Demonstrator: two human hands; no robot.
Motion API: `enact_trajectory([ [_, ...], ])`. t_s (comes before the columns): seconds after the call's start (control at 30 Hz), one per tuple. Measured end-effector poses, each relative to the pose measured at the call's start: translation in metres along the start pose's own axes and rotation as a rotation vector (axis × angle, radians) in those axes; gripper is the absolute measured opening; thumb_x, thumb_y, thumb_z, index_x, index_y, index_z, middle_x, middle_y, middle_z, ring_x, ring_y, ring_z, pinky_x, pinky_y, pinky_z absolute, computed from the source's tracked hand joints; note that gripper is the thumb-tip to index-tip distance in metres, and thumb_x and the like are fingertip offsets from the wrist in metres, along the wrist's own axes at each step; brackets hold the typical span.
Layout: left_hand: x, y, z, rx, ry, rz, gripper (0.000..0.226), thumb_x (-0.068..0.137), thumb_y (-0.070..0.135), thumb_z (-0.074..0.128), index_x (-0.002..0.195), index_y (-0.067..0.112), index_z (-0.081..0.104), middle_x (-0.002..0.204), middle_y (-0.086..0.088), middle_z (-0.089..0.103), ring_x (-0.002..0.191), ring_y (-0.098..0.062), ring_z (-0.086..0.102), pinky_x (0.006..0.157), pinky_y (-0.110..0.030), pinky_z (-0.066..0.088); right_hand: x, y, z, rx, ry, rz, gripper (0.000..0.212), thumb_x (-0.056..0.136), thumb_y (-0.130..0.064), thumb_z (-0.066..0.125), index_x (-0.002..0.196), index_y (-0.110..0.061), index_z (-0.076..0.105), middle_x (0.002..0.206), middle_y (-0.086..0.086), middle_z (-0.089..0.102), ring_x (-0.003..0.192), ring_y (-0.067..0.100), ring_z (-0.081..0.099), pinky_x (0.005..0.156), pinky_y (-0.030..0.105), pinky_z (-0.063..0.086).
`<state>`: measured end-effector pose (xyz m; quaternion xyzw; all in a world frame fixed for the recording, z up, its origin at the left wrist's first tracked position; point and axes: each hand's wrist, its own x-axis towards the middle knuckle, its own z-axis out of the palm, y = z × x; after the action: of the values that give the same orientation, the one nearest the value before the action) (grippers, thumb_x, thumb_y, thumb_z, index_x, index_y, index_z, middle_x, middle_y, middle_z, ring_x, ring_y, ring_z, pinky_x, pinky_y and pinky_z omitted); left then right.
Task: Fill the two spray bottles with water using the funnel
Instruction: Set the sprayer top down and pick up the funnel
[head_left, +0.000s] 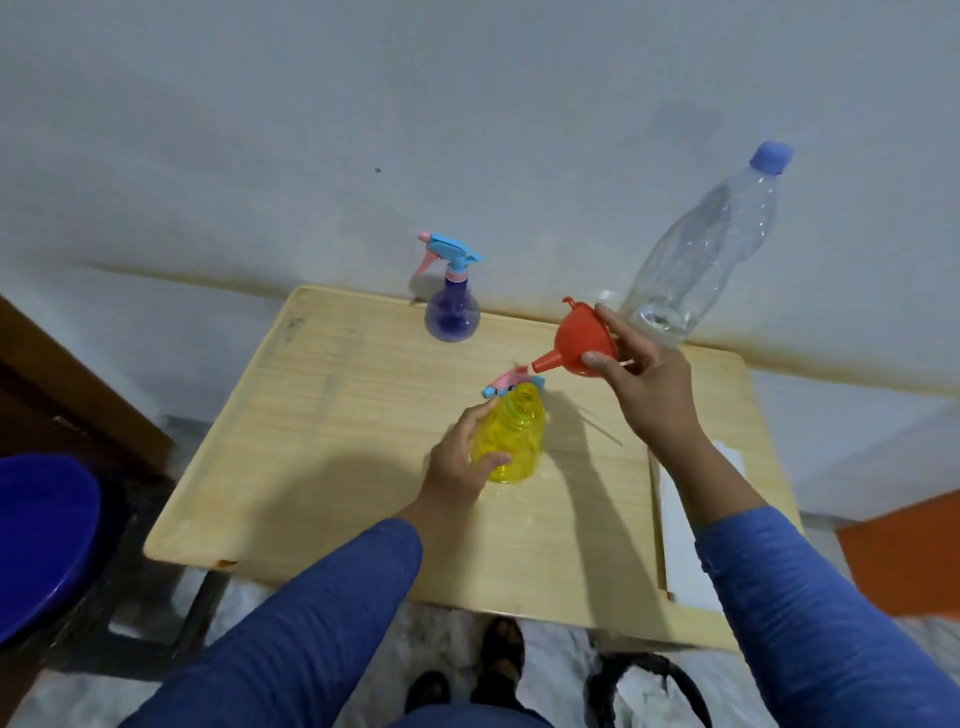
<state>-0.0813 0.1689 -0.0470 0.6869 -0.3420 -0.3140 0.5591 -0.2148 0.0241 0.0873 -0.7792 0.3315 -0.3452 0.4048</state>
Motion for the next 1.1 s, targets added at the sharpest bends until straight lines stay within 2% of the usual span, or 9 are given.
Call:
enact_trajectory([
  [0.17,0.001,-0.003,-0.001,-0.002,-0.027,0.032,0.064,0.066,0.041,0.07,0.123,0.054,0.043,0.127,0.011,0.058,0.12,-0.008,0.053,0.103,-0.044,0.042,-0.013,-0.01,0.008,-0.126,-0.098,-0.083,0.049,0.079,-0.006,0.071,0.125,-0.02,0.059,0.106,-0.003,0.067,0.078,-0.014,0.054,0.07,0.001,0.036],
  [0.27,0.002,-0.004,-0.001,-0.023,-0.033,0.048,0.066,0.069,0.036,0.072,0.127,0.048,0.044,0.129,0.01,0.057,0.121,-0.008,0.052,0.104,-0.043,0.041,-0.016,-0.01,0.013,-0.146,-0.122,-0.151,0.042,0.082,-0.014,0.069,0.122,-0.027,0.062,0.1,-0.002,0.071,0.082,0.008,0.058,0.072,0.012,0.041],
  [0.37,0.002,-0.004,-0.002,-0.027,-0.04,0.053,0.066,0.07,0.029,0.072,0.128,0.045,0.044,0.13,0.01,0.057,0.122,-0.007,0.051,0.105,-0.042,0.041,-0.018,-0.009,0.014,-0.151,-0.14,-0.238,0.031,0.088,-0.018,0.063,0.118,-0.023,0.065,0.095,-0.005,0.073,0.09,0.026,0.06,0.082,0.024,0.044],
  [0.5,0.003,-0.006,-0.002,-0.012,-0.048,0.051,0.067,0.074,0.023,0.073,0.132,0.041,0.043,0.132,0.009,0.055,0.124,-0.008,0.049,0.106,-0.039,0.04,-0.023,-0.007,0.016,-0.172,-0.139,-0.282,0.025,0.087,-0.018,0.062,0.111,-0.018,0.069,0.094,0.001,0.073,0.097,0.025,0.061,0.088,0.017,0.042],
  [0.6,0.003,-0.005,-0.002,0.002,-0.035,0.033,0.067,0.076,0.019,0.074,0.127,0.049,0.042,0.13,0.009,0.056,0.123,-0.009,0.05,0.106,-0.036,0.04,-0.027,-0.007,0.017,-0.175,-0.149,-0.274,0.023,0.084,-0.018,0.064,0.106,-0.016,0.071,0.1,0.003,0.072,0.106,0.021,0.06,0.094,0.011,0.04],
  [0.67,0.003,-0.005,-0.002,0.003,-0.034,0.028,0.066,0.076,0.019,0.074,0.124,0.052,0.043,0.128,0.009,0.057,0.121,-0.009,0.051,0.105,-0.037,0.041,-0.03,-0.007,0.018,-0.173,-0.159,-0.277,0.022,0.083,-0.015,0.066,0.103,-0.016,0.072,0.101,0.0,0.071,0.111,0.02,0.059,0.096,0.012,0.04],
  [0.9,0.004,-0.007,-0.001,0.01,-0.041,-0.002,0.062,0.077,0.021,0.075,0.13,0.032,0.044,0.131,0.003,0.055,0.123,-0.013,0.05,0.105,-0.04,0.04,-0.036,-0.003,0.017,-0.158,-0.185,-0.314,0.024,0.082,-0.005,0.068,0.105,-0.011,0.071,0.105,-0.006,0.068,0.125,0.019,0.049,0.104,0.013,0.036],
  [1.0,0.003,-0.005,0.0,0.015,-0.041,-0.009,0.064,0.077,0.02,0.075,0.132,0.03,0.044,0.132,0.005,0.054,0.125,-0.011,0.048,0.106,-0.04,0.04,-0.039,-0.002,0.016,-0.158,-0.205,-0.305,0.024,0.083,-0.005,0.068,0.105,-0.01,0.071,0.107,-0.004,0.068,0.129,0.022,0.048,0.106,0.017,0.036],
  [1.1,0.001,0.001,-0.001,0.028,-0.03,0.012,0.066,0.077,0.018,0.074,0.133,0.034,0.042,0.131,0.009,0.054,0.124,-0.009,0.048,0.106,-0.035,0.039,-0.043,-0.007,0.012,-0.153,-0.212,-0.258,0.029,0.084,-0.011,0.068,0.112,-0.014,0.068,0.115,-0.007,0.065,0.131,0.015,0.045,0.108,0.015,0.033],
])
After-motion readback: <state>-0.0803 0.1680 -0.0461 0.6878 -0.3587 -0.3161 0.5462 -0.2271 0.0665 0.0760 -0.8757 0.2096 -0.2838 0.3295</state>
